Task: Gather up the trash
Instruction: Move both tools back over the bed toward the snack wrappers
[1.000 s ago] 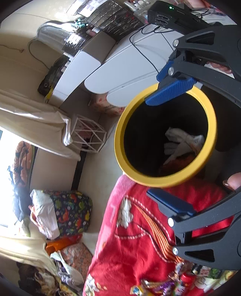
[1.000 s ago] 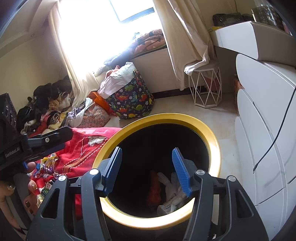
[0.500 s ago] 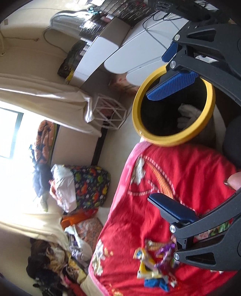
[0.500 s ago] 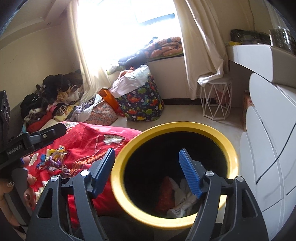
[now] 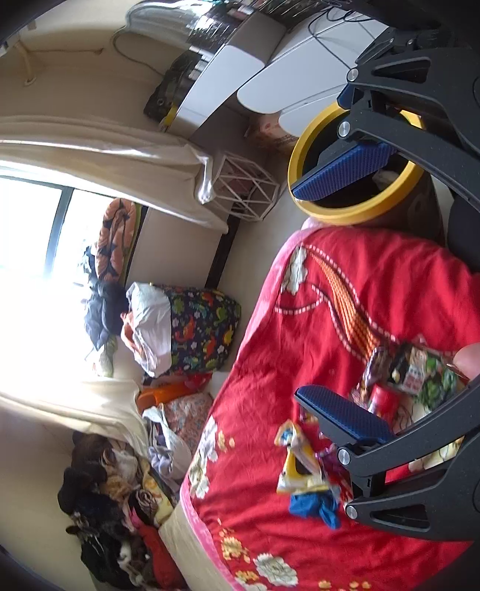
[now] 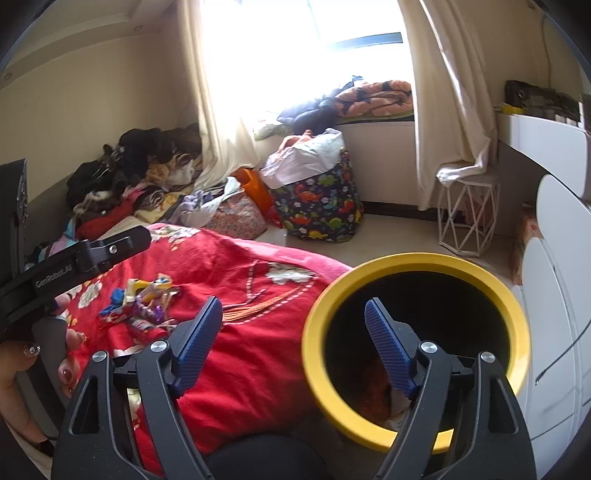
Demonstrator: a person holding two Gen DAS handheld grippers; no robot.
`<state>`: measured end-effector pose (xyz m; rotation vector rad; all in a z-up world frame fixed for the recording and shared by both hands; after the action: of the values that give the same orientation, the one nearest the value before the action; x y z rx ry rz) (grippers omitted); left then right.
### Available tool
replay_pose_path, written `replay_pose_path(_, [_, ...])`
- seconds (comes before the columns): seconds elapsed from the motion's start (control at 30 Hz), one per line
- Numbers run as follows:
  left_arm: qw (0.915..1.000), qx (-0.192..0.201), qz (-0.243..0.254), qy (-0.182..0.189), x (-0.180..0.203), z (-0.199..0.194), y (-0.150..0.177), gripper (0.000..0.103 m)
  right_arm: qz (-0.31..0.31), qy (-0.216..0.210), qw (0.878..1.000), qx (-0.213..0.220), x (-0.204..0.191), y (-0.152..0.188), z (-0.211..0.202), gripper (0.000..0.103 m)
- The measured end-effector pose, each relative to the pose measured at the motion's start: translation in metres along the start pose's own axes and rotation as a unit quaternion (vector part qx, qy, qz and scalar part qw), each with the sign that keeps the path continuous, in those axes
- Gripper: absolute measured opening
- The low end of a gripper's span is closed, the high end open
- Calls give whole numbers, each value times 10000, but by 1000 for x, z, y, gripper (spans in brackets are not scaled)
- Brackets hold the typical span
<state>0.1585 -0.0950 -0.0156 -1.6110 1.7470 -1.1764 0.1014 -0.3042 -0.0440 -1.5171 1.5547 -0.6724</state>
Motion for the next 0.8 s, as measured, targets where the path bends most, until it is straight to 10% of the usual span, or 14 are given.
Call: replay_pose_path(0.8, [9912, 210, -888, -961, -128, -35, -1, 92, -794, -777, 9923, -538, -113, 11, 41, 83])
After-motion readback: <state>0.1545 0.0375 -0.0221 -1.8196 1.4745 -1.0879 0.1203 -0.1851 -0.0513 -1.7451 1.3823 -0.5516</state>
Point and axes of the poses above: each gripper's, at about its wrist camera, not at the fingertips, and z roughly the way its jaws point, x to its right, y to its underside, the point moved 1 cm from there along z, roughly the way its jaws point
